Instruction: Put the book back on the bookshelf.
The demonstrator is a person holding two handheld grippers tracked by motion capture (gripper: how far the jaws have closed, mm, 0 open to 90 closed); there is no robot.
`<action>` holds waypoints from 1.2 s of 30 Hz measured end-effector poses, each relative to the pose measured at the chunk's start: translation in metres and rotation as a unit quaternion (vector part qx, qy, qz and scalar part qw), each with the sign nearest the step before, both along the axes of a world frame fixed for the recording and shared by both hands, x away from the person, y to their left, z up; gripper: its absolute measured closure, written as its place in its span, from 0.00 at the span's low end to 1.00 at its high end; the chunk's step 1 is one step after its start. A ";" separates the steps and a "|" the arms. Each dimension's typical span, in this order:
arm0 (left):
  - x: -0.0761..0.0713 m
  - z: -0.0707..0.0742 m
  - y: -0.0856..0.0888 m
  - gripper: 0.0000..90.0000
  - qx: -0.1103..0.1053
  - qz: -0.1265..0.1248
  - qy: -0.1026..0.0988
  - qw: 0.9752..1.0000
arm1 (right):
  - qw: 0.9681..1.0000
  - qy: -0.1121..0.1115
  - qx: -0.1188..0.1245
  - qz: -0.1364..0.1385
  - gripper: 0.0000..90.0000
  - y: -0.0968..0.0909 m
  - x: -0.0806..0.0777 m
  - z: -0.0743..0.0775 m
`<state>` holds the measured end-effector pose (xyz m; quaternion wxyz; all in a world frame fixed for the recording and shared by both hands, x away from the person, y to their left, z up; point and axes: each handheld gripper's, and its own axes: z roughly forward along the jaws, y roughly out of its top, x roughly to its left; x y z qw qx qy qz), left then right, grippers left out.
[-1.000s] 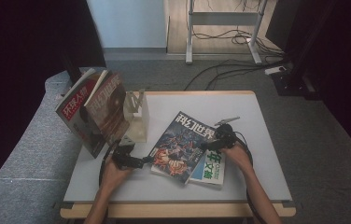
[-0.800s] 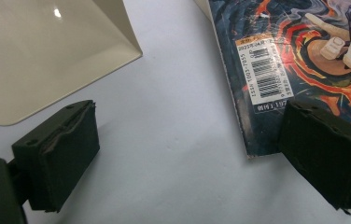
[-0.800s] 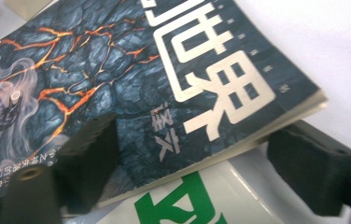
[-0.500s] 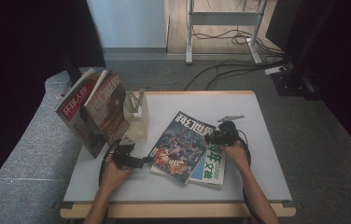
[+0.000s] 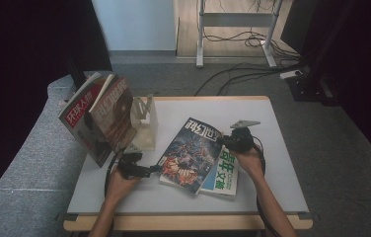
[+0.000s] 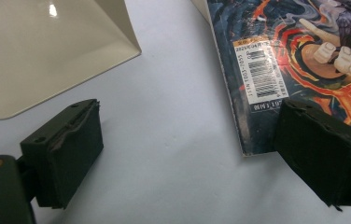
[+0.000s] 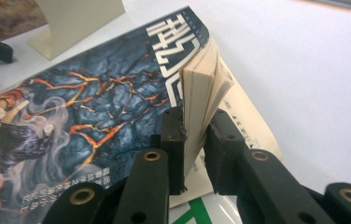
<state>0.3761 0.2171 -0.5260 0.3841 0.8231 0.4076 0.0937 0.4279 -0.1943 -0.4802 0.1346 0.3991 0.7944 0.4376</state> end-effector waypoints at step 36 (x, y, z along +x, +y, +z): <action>0.018 0.027 -0.039 0.24 -0.028 -0.110 -0.002 0.994 | 0.990 -0.116 0.005 0.079 0.88 0.018 -0.022 0.075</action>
